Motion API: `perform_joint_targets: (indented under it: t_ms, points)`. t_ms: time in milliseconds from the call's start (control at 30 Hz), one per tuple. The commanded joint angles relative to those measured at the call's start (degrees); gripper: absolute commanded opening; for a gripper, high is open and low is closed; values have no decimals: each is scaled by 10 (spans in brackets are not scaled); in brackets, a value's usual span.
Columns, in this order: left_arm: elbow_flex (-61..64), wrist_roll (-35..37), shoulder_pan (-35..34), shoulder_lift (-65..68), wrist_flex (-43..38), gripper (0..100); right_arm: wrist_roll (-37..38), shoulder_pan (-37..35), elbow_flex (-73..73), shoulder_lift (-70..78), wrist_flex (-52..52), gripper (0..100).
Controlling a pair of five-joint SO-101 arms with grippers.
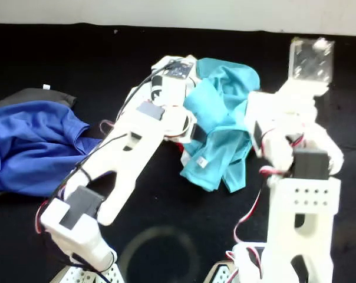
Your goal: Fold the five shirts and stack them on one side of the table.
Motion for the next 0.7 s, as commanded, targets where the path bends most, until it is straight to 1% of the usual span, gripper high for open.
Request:
perform_joint_targets:
  t_ms: [0,100,200,267,300,367,433,500,567,667]
  points:
    - [-65,5,19,22,4,340,-22,26,-98,33,11,241]
    - [-95,4,29,65,0,340,-49,39,-115,40,16,315]
    - [-129,1,29,131,2,336,-50,40,-114,40,16,324]
    - [-157,-11,14,174,11,295,-50,41,-114,40,16,324]
    - [-172,-28,6,192,23,255,-50,43,-115,40,16,324]
    - [-208,-52,-13,225,63,133,-50,58,-115,40,15,324]
    - [-248,-51,-45,243,122,0,-50,72,-118,40,13,324]
    - [-282,-51,-87,249,185,30,-50,92,-124,38,11,324]
    - [-320,-51,-133,247,244,5,-50,105,-141,39,14,324]
    - [-397,-51,-208,229,340,9,-50,109,-149,39,15,324]
